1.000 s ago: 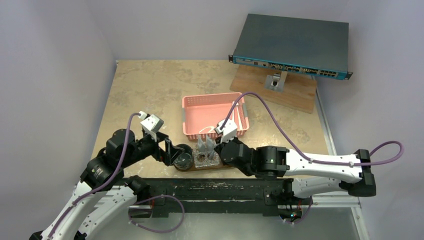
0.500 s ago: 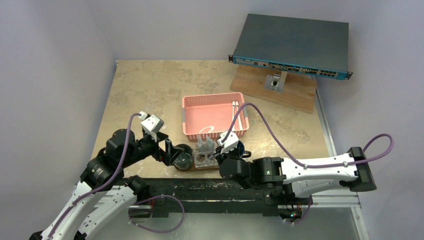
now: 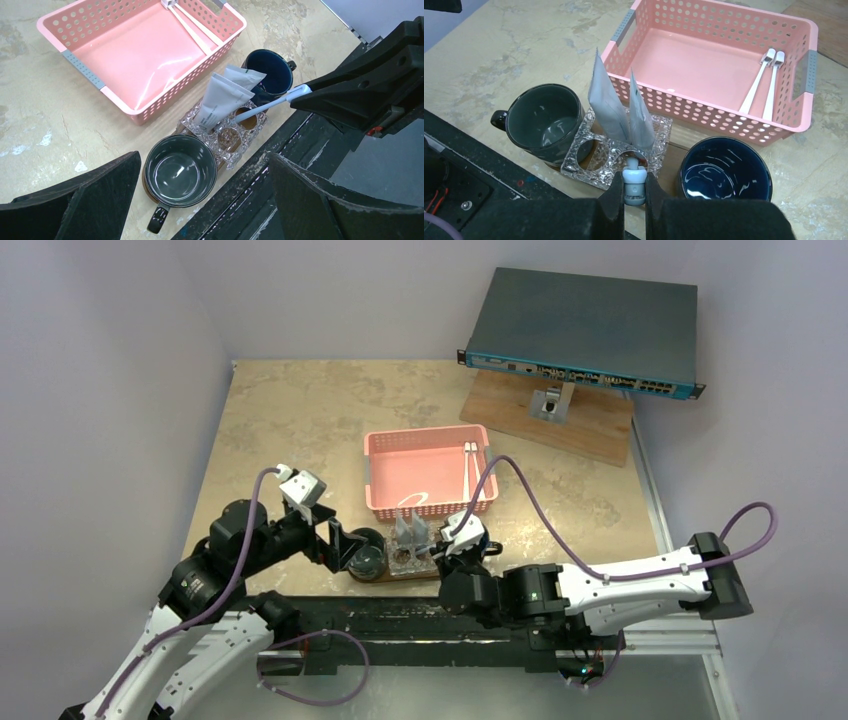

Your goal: Prepare toiletry sets of a toothbrush and toothpaste on the tray

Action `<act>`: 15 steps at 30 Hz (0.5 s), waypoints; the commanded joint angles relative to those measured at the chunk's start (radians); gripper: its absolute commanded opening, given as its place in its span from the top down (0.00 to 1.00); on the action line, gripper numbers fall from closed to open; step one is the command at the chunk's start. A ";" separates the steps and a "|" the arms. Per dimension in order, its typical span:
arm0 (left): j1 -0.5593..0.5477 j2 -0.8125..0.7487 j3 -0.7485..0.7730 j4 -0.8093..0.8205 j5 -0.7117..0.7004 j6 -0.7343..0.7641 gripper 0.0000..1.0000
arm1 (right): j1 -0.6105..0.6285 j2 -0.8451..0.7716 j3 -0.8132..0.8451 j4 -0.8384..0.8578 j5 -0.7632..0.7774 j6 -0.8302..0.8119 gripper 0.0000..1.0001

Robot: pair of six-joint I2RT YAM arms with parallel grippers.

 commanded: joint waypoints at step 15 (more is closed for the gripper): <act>-0.002 -0.010 0.000 0.034 0.007 0.012 0.00 | 0.077 0.071 -0.003 -0.048 0.133 0.139 1.00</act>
